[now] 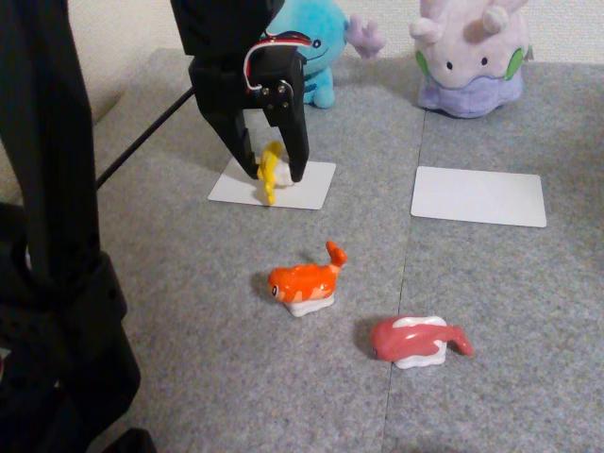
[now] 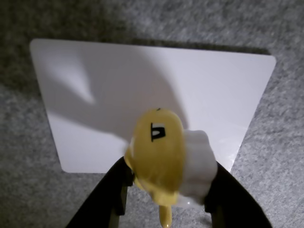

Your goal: Wooper wants to eat egg sudhi, and Goomy wants to eat shrimp sushi

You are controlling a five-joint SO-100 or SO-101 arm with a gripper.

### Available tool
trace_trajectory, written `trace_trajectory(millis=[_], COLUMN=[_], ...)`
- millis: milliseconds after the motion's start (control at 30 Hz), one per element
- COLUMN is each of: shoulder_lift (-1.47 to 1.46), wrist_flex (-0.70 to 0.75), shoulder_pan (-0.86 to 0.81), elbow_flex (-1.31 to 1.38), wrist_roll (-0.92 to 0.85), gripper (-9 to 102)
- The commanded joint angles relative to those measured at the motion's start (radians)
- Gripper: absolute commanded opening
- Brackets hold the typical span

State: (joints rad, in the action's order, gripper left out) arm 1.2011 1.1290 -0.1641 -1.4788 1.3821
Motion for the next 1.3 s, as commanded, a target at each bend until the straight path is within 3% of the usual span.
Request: trace_trajectory(millis=[0, 367, 600, 867, 1267], shoulder_lift=[0.009, -0.003, -0.003, 0.014, 0.417], wrist_flex=[-0.02, -0.051, -0.046, -0.026, 0.276], shoulder_pan=[0.0, 0.0, 0.002, 0.002, -0.011], elbow_flex=[0.034, 0.034, 0.034, 0.034, 0.023], wrist_roll=[0.008, 0.006, -0.014, -0.015, -0.041], gripper=[6, 6, 19, 20, 20])
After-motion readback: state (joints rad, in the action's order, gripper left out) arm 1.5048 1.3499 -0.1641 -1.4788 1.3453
